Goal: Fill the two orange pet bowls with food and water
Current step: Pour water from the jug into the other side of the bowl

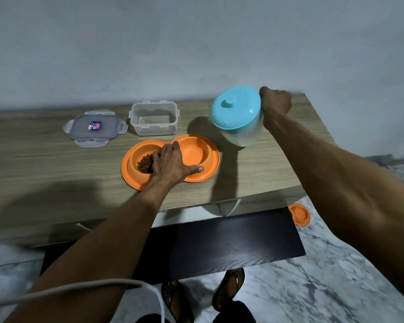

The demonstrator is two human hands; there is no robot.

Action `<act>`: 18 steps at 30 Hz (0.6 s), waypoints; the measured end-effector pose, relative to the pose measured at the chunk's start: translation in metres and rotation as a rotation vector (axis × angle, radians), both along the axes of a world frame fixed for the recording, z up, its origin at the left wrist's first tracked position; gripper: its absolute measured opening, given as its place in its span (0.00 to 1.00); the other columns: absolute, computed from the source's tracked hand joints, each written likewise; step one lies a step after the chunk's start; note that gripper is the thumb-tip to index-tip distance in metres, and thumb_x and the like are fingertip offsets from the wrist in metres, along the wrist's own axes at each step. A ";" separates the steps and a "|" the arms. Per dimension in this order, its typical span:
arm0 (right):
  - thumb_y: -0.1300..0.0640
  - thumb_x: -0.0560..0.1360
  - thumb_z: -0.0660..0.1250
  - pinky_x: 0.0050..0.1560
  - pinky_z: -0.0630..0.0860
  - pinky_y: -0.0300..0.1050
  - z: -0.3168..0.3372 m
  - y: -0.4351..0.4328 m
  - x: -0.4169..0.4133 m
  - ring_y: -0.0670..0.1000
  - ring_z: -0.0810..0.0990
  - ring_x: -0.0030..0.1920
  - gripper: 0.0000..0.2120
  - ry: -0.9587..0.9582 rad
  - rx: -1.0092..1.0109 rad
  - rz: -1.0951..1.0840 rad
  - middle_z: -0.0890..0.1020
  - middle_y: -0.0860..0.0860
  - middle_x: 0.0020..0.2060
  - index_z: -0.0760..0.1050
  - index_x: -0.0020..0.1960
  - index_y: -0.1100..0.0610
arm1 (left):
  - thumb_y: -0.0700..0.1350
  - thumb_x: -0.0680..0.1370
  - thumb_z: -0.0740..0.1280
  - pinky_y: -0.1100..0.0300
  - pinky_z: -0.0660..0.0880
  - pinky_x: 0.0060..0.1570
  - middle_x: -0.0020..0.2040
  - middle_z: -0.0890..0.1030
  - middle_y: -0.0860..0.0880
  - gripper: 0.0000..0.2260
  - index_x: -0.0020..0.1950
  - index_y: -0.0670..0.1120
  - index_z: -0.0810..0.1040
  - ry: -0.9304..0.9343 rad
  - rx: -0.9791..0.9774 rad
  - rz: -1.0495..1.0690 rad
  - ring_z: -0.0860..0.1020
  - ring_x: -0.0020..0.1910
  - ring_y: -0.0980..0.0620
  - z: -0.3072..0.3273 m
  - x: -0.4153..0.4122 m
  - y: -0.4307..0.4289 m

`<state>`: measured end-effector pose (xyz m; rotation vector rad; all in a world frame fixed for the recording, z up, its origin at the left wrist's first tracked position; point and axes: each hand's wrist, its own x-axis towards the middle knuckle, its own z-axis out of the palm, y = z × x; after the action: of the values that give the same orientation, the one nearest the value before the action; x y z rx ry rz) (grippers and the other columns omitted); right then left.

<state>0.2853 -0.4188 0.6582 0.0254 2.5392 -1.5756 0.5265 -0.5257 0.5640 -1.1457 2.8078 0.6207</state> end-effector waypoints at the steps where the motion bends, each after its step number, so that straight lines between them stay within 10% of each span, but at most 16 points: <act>1: 0.56 0.74 0.63 0.27 0.63 0.35 0.001 0.001 0.002 0.47 0.66 0.27 0.15 0.016 0.043 0.021 0.69 0.48 0.27 0.65 0.30 0.57 | 0.69 0.66 0.70 0.41 0.53 0.75 0.75 0.65 0.42 0.50 0.78 0.43 0.57 0.000 -0.002 -0.004 0.62 0.75 0.42 0.000 0.000 0.000; 18: 0.56 0.68 0.65 0.41 0.72 0.45 -0.007 0.000 0.035 0.53 0.69 0.31 0.17 0.258 0.177 0.053 0.69 0.53 0.22 0.67 0.23 0.58 | 0.69 0.67 0.70 0.39 0.48 0.75 0.76 0.64 0.41 0.50 0.78 0.41 0.56 0.017 -0.005 -0.030 0.59 0.77 0.42 -0.002 0.002 -0.001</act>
<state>0.3207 -0.4193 0.6511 -0.2375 2.8417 -1.4112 0.5283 -0.5267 0.5623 -1.1023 2.8362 0.6245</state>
